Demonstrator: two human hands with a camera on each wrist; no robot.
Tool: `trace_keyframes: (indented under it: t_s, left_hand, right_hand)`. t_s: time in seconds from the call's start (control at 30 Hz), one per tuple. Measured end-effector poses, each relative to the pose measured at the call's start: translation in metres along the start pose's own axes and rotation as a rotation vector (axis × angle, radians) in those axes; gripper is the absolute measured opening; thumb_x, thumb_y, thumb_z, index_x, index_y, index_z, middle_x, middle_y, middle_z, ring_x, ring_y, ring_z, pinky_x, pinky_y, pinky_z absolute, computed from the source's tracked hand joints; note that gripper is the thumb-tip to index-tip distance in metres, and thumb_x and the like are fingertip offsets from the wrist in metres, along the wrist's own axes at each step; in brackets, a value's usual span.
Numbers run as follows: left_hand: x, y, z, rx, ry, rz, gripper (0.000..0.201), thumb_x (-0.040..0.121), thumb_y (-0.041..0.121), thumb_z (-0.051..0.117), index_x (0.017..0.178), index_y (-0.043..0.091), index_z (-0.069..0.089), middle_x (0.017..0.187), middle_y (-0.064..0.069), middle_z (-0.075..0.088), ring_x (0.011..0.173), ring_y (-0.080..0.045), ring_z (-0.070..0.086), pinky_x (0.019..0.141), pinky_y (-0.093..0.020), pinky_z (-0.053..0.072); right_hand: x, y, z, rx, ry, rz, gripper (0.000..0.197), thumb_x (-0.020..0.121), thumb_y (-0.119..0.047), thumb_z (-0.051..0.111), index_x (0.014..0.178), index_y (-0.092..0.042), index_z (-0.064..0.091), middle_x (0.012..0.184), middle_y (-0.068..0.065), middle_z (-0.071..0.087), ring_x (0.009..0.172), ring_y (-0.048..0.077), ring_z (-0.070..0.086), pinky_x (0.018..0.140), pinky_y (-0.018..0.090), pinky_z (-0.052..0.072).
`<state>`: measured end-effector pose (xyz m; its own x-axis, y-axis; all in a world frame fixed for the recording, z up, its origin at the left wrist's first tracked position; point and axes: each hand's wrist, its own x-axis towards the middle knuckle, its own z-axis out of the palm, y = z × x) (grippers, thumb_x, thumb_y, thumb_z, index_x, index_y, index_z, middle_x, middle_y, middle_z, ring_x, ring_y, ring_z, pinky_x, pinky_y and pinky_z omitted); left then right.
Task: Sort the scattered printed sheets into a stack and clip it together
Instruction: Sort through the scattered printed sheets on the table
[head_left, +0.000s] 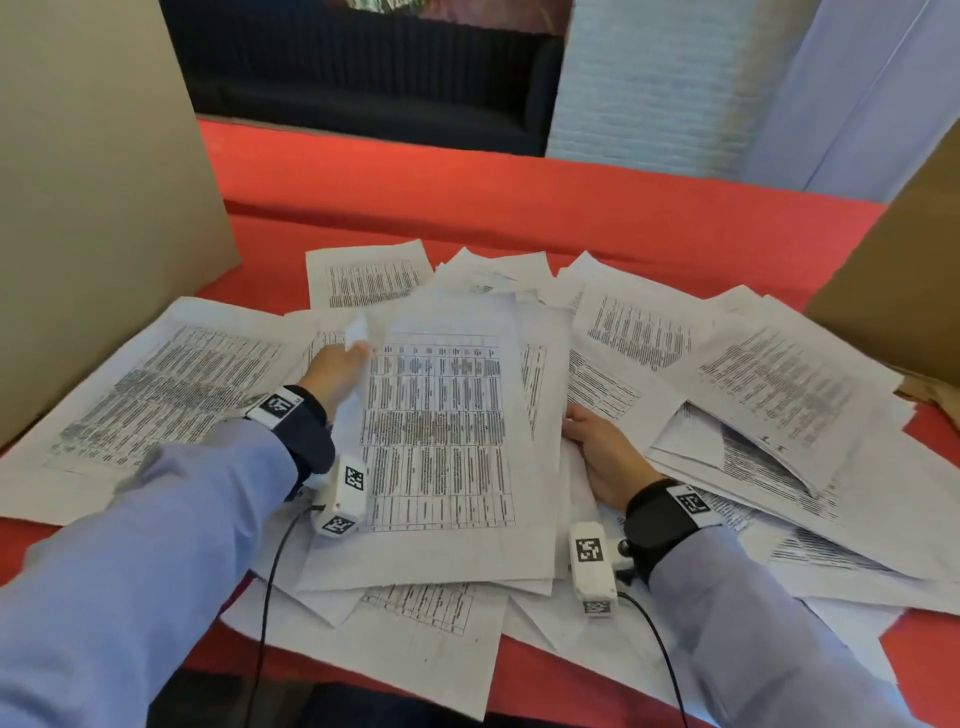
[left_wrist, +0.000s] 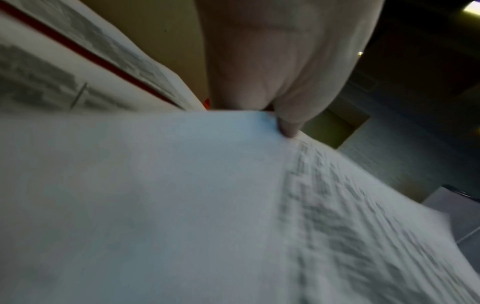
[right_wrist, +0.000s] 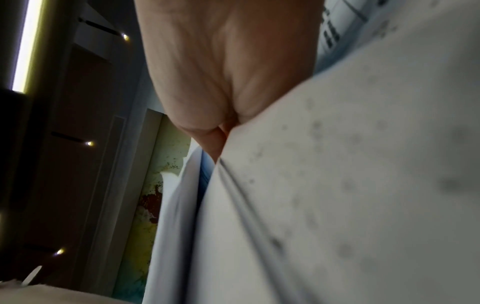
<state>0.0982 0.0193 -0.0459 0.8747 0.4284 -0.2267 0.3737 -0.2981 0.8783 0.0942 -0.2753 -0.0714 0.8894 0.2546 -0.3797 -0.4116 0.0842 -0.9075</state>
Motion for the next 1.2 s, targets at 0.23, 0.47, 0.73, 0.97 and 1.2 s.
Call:
trace_keyframes:
  t_s: [0.23,0.47,0.73,0.97,1.2]
  left_hand:
    - [-0.009,-0.012,0.034,-0.099,0.050,0.078,0.055,0.091,0.032,0.059,0.130,0.011,0.027,0.126,-0.008,0.040,0.110,-0.026,0.046,0.089,-0.031,0.040]
    - [-0.025,-0.001,0.043,-0.152,0.066,0.277,0.042,0.089,0.020,0.062,0.128,0.012,0.050,0.119,-0.006,0.060,0.115,-0.028,0.056,0.096,-0.038,0.046]
    - [-0.099,0.120,-0.005,-0.311,0.412,0.957,0.026,0.099,0.028,0.045,0.077,0.014,0.046,0.057,0.015,0.031,0.048,0.003,0.030,0.048,-0.012,0.025]
    - [-0.110,0.119,-0.016,-0.316,0.403,1.039,0.044,0.100,0.039,0.034,0.132,0.010,0.039,0.098,0.039,0.047,0.079,0.014,0.047,0.075,0.000,0.031]
    - [-0.087,0.046,0.032,-0.278,0.132,0.458,0.061,0.097,0.048,0.029,0.137,0.003,0.038,0.144,-0.016,0.043,0.129,-0.021,0.043,0.102,-0.027,0.030]
  right_hand:
    - [0.004,0.003,0.000,-0.143,-0.027,-0.061,0.059,0.089,-0.064,0.046,0.123,-0.019,0.063,0.120,0.001,0.069,0.111,0.021,0.065,0.101,0.043,0.048]
    - [0.001,0.003,0.005,-0.292,-0.128,-0.171,0.054,0.082,-0.025,0.074,0.132,-0.018,0.054,0.126,0.001,0.066,0.117,0.019,0.062,0.109,0.047,0.041]
    - [-0.076,-0.120,0.037,-0.267,0.011,-0.732,0.026,0.086,-0.024,0.071,0.112,-0.021,0.066,0.111,0.006,0.072,0.104,0.021,0.069,0.091,0.042,0.055]
    - [-0.082,-0.138,0.049,-0.270,0.072,-0.864,0.020,0.091,-0.029,0.064,0.110,-0.025,0.067,0.110,-0.009,0.072,0.109,0.006,0.065,0.094,0.026,0.050]
    - [-0.054,-0.057,0.051,-0.235,0.041,-0.473,0.047,0.086,-0.045,0.066,0.128,-0.025,0.056,0.129,-0.004,0.061,0.107,0.001,0.057,0.110,0.039,0.035]
